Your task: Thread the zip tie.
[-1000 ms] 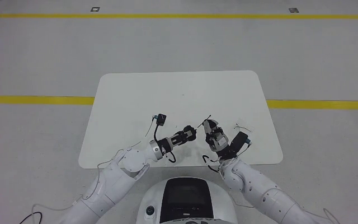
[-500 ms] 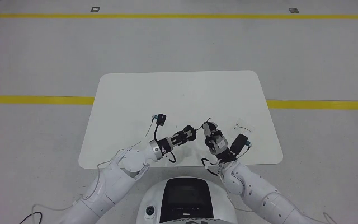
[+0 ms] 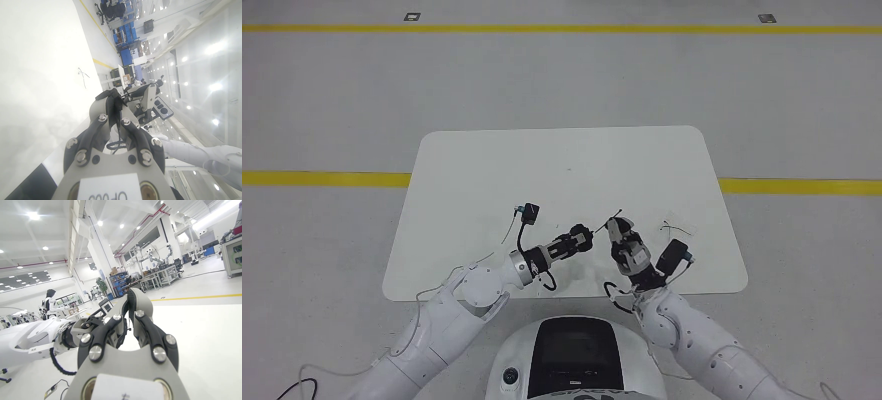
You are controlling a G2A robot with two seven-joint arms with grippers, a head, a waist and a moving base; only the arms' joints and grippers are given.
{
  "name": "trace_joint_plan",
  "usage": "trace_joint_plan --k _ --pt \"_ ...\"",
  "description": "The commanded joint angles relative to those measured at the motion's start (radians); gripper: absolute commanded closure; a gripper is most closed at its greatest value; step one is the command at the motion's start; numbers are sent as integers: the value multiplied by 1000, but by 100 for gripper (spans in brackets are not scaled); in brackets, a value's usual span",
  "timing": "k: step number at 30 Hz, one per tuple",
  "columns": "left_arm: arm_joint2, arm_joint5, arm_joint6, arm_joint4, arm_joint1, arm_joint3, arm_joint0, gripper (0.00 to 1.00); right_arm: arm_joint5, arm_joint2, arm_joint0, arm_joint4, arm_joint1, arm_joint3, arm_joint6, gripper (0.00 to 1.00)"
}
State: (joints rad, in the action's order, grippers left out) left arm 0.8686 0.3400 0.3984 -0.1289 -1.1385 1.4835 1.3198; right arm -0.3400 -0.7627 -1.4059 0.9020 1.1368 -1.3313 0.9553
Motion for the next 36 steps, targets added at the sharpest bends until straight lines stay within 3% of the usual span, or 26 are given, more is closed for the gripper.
trace_joint_plan --k 1,36 --pt "0 0 0 0 0 0 0 100 0 0 1 0 4 4 -1 100" --pt "0 0 0 0 0 0 0 100 0 5 19 -3 33 46 2 100"
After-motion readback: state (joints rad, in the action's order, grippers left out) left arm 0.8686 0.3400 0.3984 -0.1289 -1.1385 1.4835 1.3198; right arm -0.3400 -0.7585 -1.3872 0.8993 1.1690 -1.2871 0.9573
